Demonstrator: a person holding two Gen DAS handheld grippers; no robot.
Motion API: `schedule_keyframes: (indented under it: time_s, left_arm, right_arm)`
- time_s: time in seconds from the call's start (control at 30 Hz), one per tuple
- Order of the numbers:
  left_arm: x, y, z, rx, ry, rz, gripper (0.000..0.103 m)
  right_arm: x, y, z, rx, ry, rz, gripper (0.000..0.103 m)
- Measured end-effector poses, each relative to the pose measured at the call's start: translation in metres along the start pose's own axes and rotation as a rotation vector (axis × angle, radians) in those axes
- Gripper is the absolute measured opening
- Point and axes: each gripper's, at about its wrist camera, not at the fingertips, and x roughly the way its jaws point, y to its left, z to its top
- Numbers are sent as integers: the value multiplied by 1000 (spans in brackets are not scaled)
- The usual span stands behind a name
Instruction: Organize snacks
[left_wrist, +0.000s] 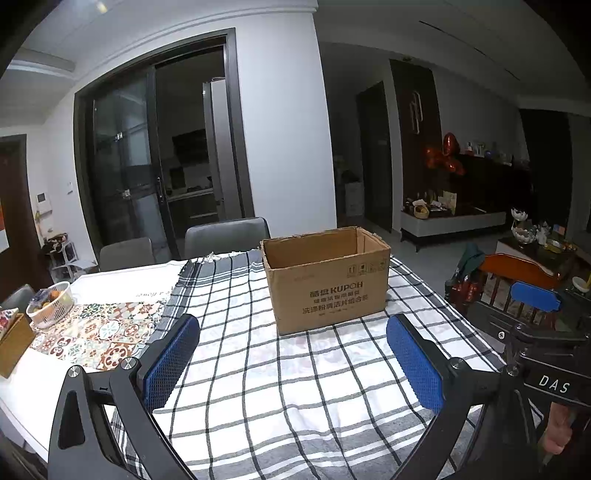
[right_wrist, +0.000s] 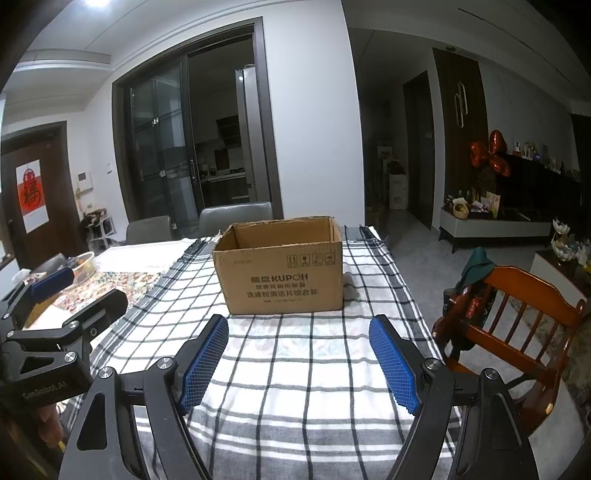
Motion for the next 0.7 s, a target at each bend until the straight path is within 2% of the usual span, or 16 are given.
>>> schedule_keyframes:
  time_s: [0.7]
  left_arm:
    - [1, 1, -1, 0, 4, 3, 103]
  right_arm:
    - [-2, 1, 2, -2, -3, -7, 79]
